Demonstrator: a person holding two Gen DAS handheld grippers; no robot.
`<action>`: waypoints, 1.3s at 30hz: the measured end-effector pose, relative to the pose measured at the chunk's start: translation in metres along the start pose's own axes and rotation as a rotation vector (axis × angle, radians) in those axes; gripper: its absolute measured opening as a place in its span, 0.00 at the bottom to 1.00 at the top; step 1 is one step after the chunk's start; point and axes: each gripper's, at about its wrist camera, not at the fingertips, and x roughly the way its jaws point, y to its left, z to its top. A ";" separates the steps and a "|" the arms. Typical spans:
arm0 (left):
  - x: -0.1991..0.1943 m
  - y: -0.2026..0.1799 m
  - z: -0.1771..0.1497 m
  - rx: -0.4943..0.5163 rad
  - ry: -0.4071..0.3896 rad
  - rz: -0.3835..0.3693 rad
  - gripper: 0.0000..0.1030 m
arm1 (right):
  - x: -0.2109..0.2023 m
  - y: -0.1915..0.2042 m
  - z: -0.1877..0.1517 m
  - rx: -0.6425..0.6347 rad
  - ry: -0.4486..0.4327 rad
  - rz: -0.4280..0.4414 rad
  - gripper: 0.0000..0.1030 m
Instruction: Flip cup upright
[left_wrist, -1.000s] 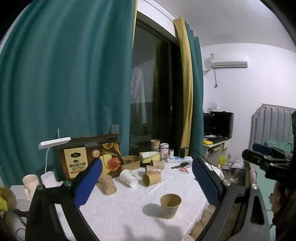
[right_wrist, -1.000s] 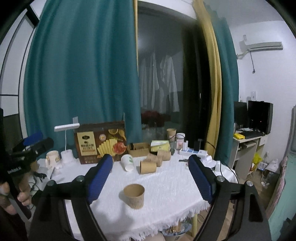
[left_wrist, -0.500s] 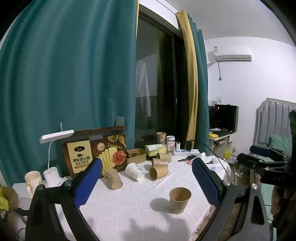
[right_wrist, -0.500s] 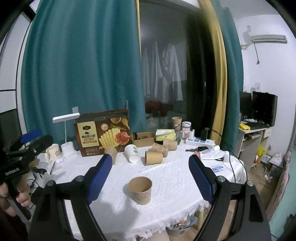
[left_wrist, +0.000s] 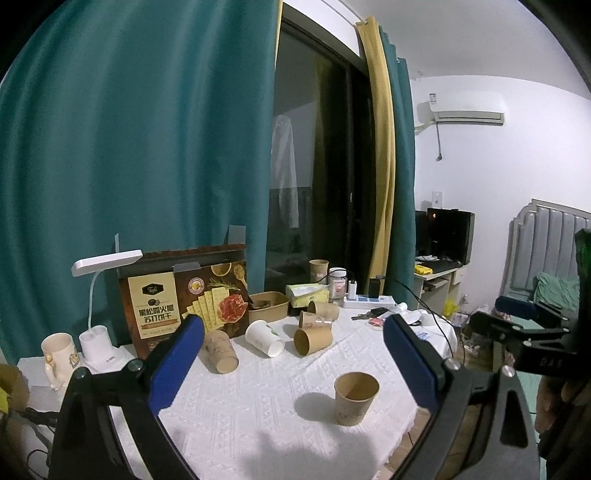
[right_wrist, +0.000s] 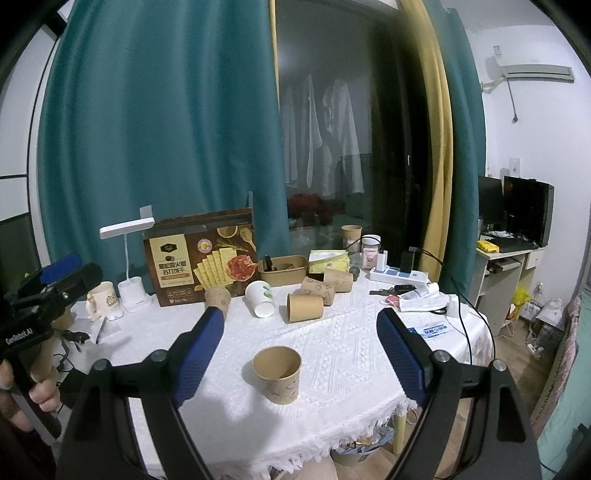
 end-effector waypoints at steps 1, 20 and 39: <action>0.000 0.000 0.000 -0.001 0.000 -0.002 0.95 | 0.000 0.000 0.000 -0.001 0.000 0.000 0.81; 0.000 -0.003 0.000 -0.008 0.002 -0.011 0.95 | -0.001 -0.005 -0.001 -0.001 0.003 0.001 0.81; -0.001 0.000 -0.005 -0.018 0.005 -0.003 0.95 | 0.007 -0.001 -0.001 -0.008 0.004 0.007 0.81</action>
